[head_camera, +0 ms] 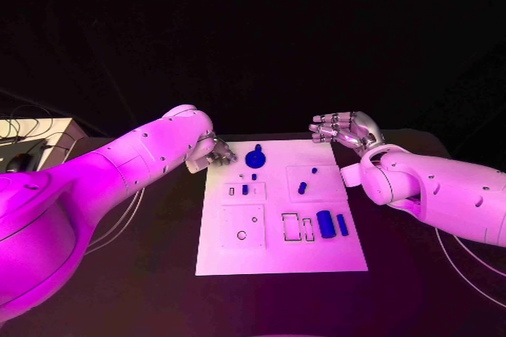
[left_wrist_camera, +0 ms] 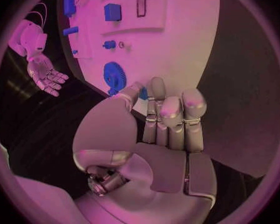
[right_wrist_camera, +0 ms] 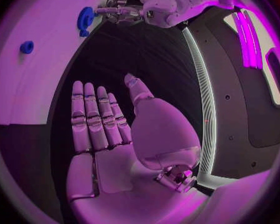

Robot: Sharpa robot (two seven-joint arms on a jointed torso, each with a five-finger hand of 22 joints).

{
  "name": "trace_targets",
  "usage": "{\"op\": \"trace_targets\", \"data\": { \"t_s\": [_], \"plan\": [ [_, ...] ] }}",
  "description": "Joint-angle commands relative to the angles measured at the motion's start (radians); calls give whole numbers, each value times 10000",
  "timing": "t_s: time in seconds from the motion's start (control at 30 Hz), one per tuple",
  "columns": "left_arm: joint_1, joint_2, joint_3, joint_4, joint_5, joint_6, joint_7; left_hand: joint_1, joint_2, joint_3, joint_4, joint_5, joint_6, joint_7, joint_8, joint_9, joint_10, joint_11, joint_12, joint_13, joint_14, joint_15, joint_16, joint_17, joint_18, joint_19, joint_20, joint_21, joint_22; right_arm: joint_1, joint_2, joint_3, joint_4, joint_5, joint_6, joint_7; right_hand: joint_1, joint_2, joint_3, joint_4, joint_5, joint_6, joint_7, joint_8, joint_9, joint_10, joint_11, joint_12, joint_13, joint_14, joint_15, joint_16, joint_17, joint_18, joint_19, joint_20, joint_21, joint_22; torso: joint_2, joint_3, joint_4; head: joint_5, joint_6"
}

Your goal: Assemble the parts on the task board

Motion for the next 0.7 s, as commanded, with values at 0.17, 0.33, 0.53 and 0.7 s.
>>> {"op": "trace_targets", "data": {
  "t_s": [0.17,0.33,0.53,0.7],
  "plan": [
    [-120,-97,-52,16,724,181,271,257,494,808,-705,214,-165,59,-300,-630,-71,1,-95,-33,-28,-37,-105,-60,-91,-67,-47,-88,-56,3,4,6,-11,-13,175,78,-30,26,44,38,44,51,3,-21,-2,21,-37,37,-7,-50,-29,-56,-6,-5,-24,-27,7,-15,10,-5,3,14,40],
    [-122,-168,-52,61,948,234,365,-151,475,1491,-1109,960,-268,103,-261,-497,-58,19,-154,-64,-35,-18,-154,-100,-86,-97,-39,-149,-89,2,1,6,-21,-13,181,74,-50,34,48,52,52,60,-4,-21,-3,30,-38,29,-7,-57,-30,-58,-6,-8,-26,-25,6,-15,9,-7,-1,35,44],
    [-123,-489,-46,418,1134,160,525,-524,435,2182,-1472,1244,-415,144,-132,-229,-95,38,-189,-82,-51,-5,-229,-160,-49,-163,-9,-243,-136,-1,-10,5,-30,-13,191,73,-50,34,48,52,52,60,-4,-21,-3,30,-38,29,-7,-57,-30,-58,-6,-8,-26,-25,6,-15,-7,-8,10,35,69],
    [-120,-968,-6,972,1152,-228,957,-585,270,1758,-1465,1187,-543,229,-297,-357,-218,104,-200,-75,-160,48,-411,-369,15,-318,34,-516,-314,-5,-39,4,-36,-14,190,75,-50,34,48,52,52,60,-4,-21,-3,30,-38,29,-7,-57,-30,-58,-6,-8,-26,-25,6,-15,-34,-8,39,29,82]
  ]
}}
